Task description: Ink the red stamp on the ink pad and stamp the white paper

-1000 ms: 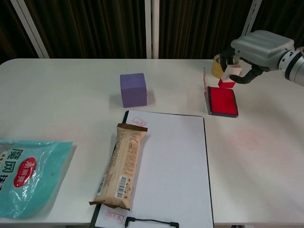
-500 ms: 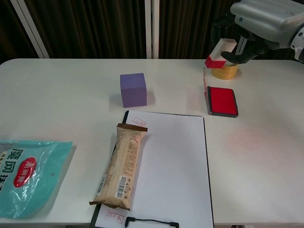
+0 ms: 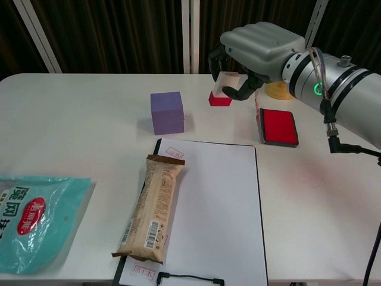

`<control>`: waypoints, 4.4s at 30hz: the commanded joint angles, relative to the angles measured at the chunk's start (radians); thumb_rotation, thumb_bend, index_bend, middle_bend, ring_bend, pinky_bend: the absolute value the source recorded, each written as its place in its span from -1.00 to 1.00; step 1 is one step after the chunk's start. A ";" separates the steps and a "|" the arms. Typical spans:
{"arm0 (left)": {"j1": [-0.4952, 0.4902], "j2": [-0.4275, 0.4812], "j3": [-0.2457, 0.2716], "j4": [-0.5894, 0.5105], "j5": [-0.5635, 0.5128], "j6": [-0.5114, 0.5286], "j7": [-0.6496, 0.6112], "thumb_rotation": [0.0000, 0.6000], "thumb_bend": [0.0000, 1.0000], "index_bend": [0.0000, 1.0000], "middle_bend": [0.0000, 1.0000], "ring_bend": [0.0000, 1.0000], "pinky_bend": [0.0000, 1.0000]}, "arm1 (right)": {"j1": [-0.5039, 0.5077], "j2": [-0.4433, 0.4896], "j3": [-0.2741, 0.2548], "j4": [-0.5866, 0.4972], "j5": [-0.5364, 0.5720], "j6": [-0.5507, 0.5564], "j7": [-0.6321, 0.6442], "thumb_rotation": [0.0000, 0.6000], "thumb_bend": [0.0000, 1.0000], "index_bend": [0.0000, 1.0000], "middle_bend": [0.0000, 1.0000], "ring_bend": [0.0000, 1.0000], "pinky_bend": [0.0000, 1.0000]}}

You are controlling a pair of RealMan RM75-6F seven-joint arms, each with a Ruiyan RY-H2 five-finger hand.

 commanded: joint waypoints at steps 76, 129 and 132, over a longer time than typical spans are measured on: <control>0.008 -0.004 0.001 0.040 -0.006 -0.005 -0.043 1.00 -1.00 -0.68 -0.70 -0.76 -0.50 | 0.247 -0.434 0.050 0.397 0.455 -0.005 -0.330 1.00 0.11 1.00 0.82 0.88 0.96; 0.009 0.005 0.002 0.015 0.009 0.003 -0.023 1.00 -1.00 -0.70 -0.70 -0.76 -0.50 | 0.119 -0.224 0.079 0.094 0.246 0.149 -0.218 1.00 0.09 1.00 0.84 0.88 0.96; 0.007 0.005 0.003 0.006 0.013 0.002 -0.012 1.00 -1.00 -0.70 -0.70 -0.76 -0.50 | 0.086 -0.156 0.070 0.017 0.242 0.168 -0.212 1.00 0.09 1.00 0.84 0.88 0.96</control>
